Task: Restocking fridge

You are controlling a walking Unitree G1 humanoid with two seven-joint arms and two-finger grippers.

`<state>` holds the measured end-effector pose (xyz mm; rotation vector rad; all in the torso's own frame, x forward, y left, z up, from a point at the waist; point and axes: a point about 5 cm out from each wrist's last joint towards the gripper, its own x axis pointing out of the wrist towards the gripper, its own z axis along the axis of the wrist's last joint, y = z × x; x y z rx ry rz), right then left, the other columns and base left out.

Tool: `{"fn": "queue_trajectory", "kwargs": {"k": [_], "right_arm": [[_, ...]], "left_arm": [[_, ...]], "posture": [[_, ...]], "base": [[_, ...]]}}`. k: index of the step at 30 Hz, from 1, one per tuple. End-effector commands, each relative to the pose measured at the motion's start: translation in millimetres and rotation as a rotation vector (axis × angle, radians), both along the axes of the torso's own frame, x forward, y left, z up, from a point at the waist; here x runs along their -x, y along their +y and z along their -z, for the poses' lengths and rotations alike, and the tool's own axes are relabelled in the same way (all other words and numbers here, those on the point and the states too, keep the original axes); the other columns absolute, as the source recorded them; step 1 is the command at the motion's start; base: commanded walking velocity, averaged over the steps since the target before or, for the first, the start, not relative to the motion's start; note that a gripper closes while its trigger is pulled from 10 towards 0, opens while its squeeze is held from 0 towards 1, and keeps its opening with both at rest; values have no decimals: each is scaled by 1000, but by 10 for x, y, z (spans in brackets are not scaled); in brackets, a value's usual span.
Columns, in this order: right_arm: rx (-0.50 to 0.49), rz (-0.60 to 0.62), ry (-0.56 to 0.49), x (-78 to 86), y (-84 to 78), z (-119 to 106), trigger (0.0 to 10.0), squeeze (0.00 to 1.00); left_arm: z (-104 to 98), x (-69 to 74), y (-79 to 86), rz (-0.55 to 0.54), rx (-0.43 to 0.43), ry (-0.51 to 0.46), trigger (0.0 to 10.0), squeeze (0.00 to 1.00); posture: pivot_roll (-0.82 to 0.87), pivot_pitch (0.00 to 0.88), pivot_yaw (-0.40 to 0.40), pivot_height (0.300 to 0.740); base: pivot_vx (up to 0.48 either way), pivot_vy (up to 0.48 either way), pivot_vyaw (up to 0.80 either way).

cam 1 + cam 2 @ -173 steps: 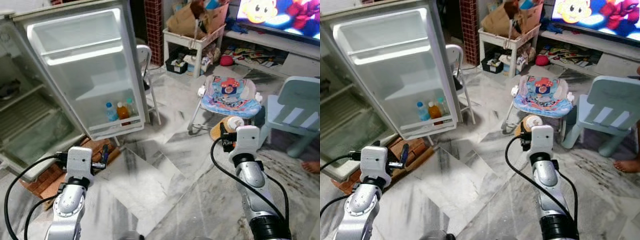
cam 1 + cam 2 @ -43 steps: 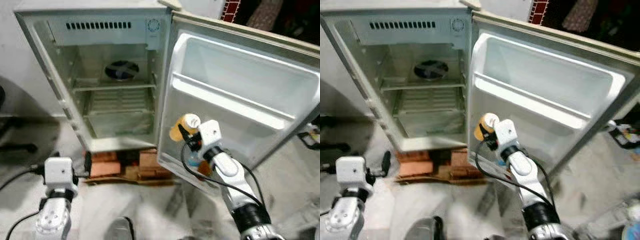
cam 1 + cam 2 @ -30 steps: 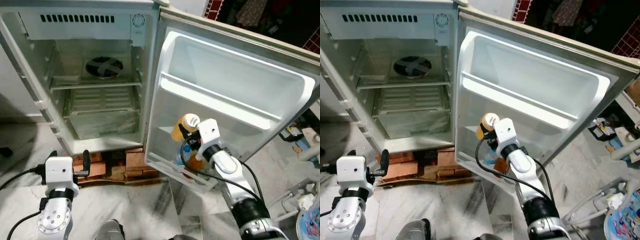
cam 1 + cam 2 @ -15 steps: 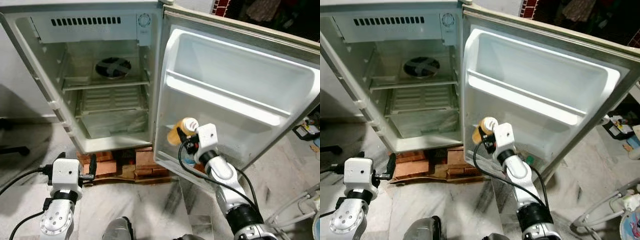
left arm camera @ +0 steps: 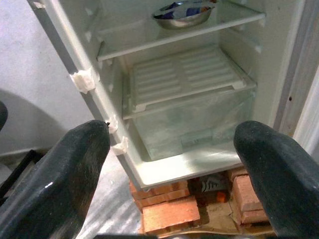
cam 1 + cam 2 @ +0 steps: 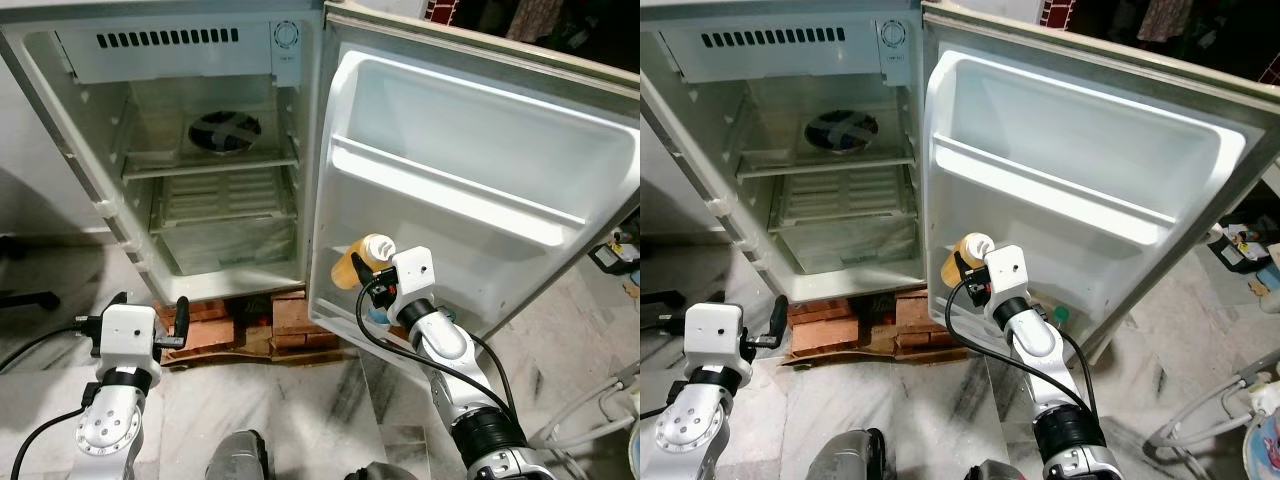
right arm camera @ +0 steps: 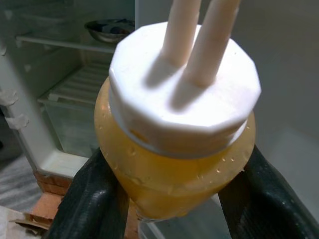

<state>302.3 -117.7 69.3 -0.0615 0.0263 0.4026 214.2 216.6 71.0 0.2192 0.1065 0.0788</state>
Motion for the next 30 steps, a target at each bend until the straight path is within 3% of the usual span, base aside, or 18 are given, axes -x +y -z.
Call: {"fn": "queue_trajectory", "kwargs": {"k": [1, 9, 18, 30], "right_arm": [[-9, 4, -19, -13, -13, -47, 10000, 0], [-8, -17, -26, -18, 23, -68, 10000, 0], [-7, -16, -23, -43, 9, -76, 10000, 0], [-2, -21, -24, -46, 17, -75, 10000, 0]], "left_arm": [[51, 27, -1, 8, -6, 32, 10000, 0], [66, 10, -16, 9, -1, 35, 10000, 0], [78, 2, -66, 9, 0, 34, 10000, 0], [39, 5, 49, -40, -42, 16, 10000, 0]], "posture": [[90, 124, -15, 666], [82, 128, -17, 611], [82, 153, -21, 611], [81, 163, -26, 611]], "base": [[0, 0, 0], [0, 0, 0], [0, 0, 0], [0, 0, 0]]}}
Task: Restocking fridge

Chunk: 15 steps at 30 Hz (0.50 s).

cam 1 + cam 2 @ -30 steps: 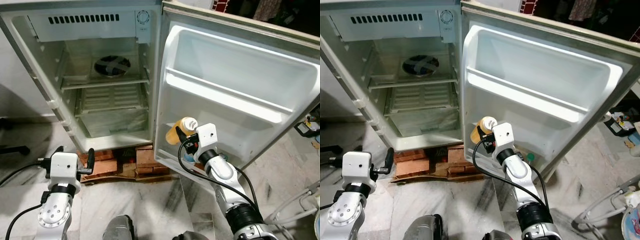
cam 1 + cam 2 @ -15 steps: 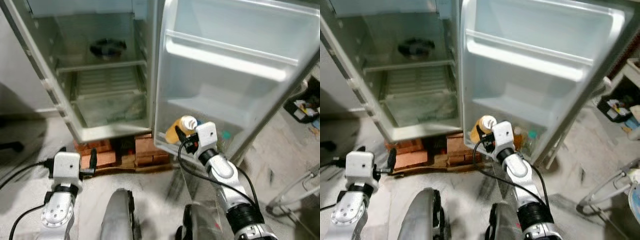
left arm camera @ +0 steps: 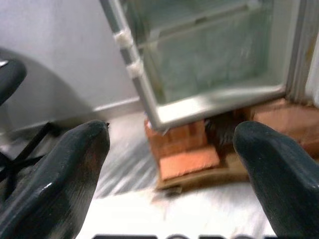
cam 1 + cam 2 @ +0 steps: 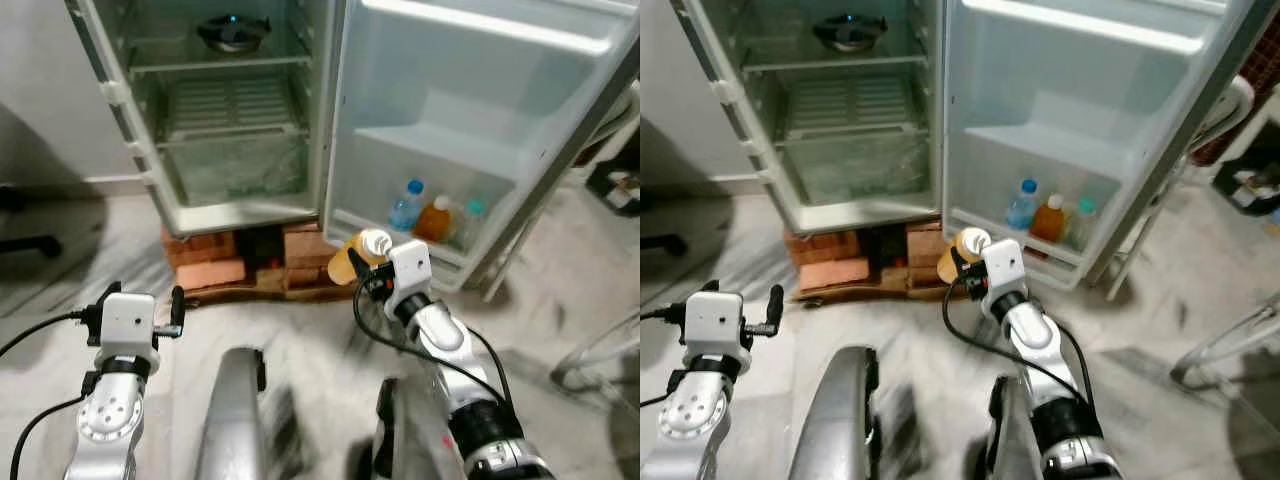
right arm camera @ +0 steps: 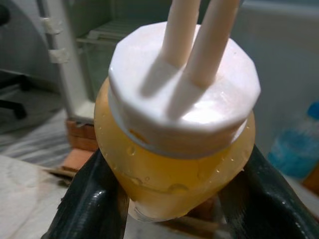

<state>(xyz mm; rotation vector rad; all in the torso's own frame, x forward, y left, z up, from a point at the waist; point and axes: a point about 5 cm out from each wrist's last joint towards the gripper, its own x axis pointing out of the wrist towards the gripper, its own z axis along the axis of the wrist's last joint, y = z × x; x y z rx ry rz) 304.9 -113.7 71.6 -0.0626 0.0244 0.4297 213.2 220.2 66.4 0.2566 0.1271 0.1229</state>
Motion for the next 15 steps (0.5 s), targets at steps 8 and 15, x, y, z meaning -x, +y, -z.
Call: {"fn": "queue_trajectory", "kwargs": {"k": [8, 15], "right_arm": [[5, -8, -29, -20, -15, -63, 10000, 0], [14, -23, -37, -23, 8, -75, 10000, 0]], "left_arm": [[7, 11, -11, 12, -1, 1, 10000, 0], [15, 26, -31, 20, 4, 6, 10000, 0]], "posture": [[79, 167, -30, 611], [79, 170, -31, 611]], "base": [[253, 0, 0], [410, 0, 0]]}}
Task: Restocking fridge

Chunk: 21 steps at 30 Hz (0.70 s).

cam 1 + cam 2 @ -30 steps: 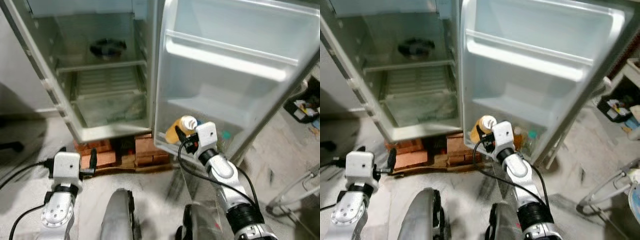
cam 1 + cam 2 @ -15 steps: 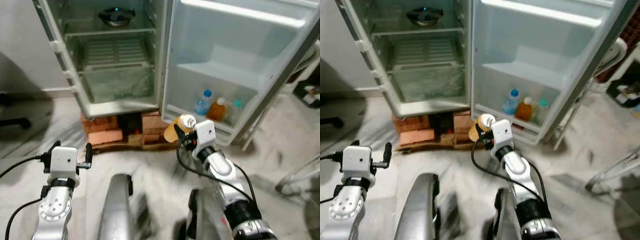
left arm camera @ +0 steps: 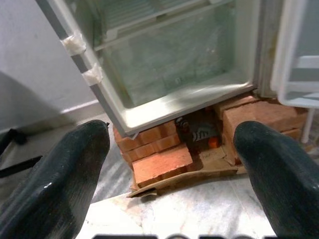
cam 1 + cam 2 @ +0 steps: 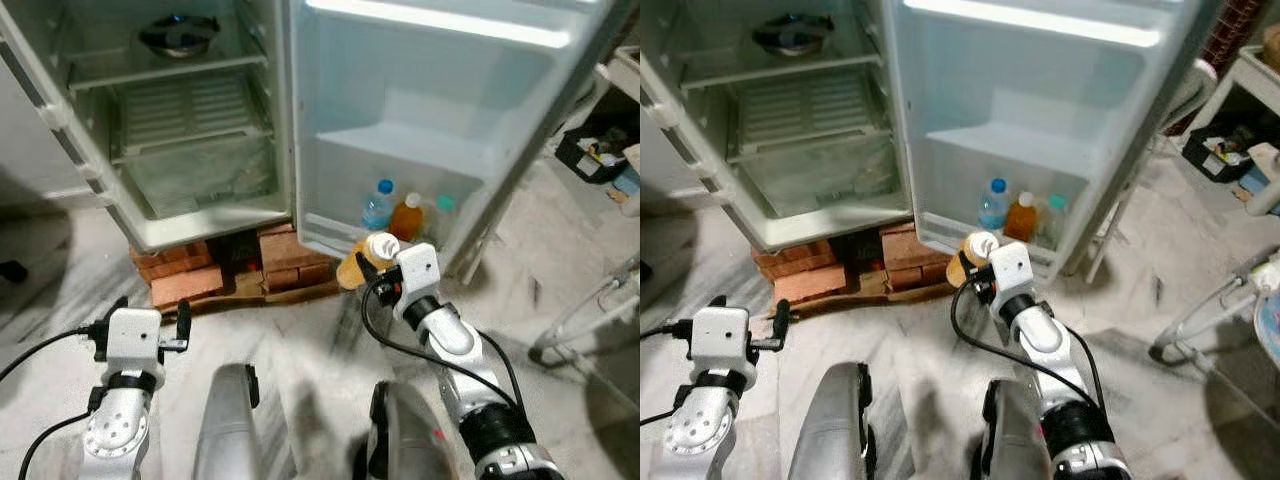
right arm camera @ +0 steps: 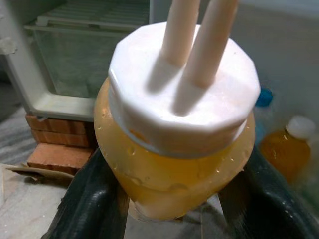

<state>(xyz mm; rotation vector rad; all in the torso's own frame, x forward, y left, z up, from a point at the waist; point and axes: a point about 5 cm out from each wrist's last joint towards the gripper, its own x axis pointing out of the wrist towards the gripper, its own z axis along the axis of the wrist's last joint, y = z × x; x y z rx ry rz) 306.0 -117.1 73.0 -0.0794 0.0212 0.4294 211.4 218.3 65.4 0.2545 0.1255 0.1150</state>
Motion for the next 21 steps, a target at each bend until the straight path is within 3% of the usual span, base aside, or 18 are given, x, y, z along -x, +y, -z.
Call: {"fn": "queue_trajectory", "kwargs": {"k": [1, 13, 21], "right_arm": [[-2, -24, -31, -10, 44, -61, 10000, 0], [-3, -41, -26, 5, 61, -56, 10000, 0], [10, -101, -52, 19, 120, -88, 10000, 0]], "left_arm": [[7, 10, -13, 13, 2, 7, 10000, 0], [12, 1, -32, 22, 3, 11, 10000, 0], [-2, -18, -13, -2, 3, 5, 10000, 0]], "posture": [[79, 170, -30, 611], [77, 174, -31, 611], [80, 186, -31, 611]], "base": [[409, 0, 0], [390, 0, 0], [0, 0, 150]]}}
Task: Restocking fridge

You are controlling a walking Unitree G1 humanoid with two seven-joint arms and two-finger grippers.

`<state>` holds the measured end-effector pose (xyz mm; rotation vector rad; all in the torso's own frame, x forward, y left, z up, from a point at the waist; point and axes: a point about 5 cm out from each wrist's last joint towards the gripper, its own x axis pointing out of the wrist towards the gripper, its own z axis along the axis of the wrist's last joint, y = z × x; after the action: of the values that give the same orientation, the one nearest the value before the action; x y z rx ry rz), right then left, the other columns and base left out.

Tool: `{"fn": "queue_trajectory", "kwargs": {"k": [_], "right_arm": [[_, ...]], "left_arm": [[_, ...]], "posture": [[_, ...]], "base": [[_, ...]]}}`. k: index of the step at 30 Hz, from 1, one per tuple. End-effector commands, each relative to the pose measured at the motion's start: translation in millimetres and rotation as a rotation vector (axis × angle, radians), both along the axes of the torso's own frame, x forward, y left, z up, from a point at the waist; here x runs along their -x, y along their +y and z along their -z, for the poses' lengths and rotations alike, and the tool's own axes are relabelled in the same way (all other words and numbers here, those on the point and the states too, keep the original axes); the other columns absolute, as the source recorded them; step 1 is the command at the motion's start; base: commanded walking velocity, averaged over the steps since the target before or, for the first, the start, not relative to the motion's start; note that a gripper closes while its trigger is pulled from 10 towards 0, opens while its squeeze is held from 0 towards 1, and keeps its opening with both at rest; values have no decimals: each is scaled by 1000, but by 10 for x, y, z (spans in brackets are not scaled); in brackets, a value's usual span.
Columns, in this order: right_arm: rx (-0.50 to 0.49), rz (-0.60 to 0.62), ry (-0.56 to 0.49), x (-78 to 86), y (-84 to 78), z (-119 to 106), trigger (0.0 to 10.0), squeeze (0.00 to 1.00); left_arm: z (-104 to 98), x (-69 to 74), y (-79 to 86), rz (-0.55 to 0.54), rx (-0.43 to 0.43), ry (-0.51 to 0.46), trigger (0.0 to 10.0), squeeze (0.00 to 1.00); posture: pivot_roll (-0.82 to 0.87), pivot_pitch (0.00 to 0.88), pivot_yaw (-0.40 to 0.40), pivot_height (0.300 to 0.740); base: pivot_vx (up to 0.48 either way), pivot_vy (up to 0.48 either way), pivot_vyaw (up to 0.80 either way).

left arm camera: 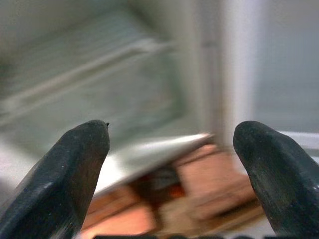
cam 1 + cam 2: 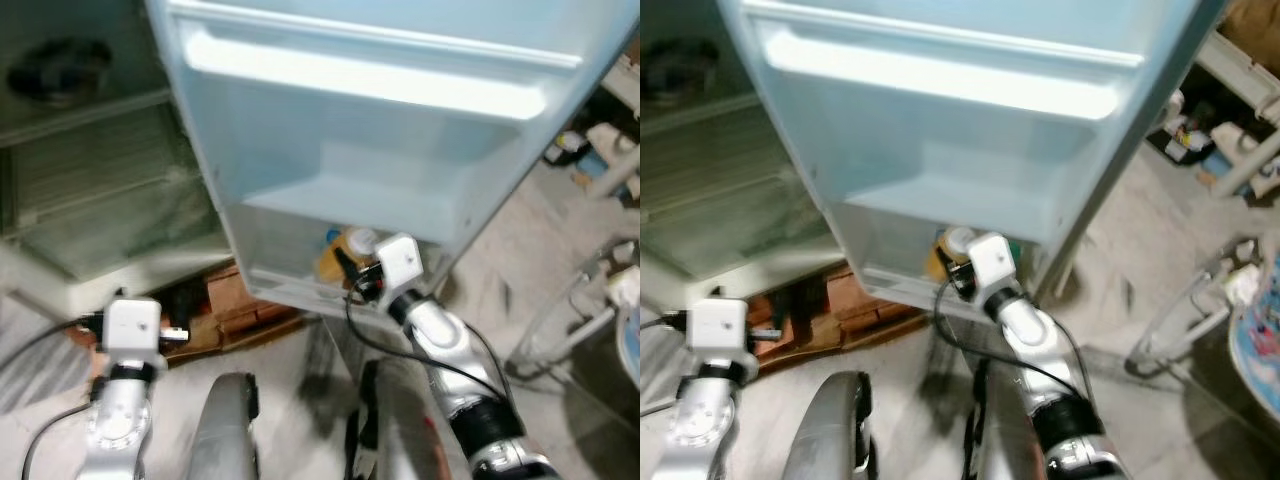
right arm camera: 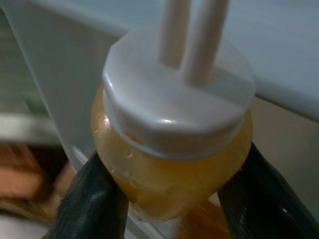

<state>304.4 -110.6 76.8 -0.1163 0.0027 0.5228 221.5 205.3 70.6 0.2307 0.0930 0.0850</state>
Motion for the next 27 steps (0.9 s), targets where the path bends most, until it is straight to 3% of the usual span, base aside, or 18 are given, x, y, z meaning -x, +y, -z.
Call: {"fn": "queue_trajectory", "kwargs": {"k": [1, 19, 27], "right_arm": [[-29, -20, -27, 18, 69, -47, 10000, 0], [-53, -52, -13, 48, 99, -43, 10000, 0], [-46, -16, -25, 1, 159, -59, 10000, 0]], "left_arm": [[55, 89, 113, -33, -20, 38, 10000, 0], [71, 96, 121, -39, -29, 52, 10000, 0], [82, 148, 142, -55, -40, 63, 10000, 0]], "posture": [[80, 187, -31, 611], [80, 192, -28, 611], [90, 208, -27, 611]], "base": [[0, 0, 756], [0, 0, 666], [0, 0, 0]]}}
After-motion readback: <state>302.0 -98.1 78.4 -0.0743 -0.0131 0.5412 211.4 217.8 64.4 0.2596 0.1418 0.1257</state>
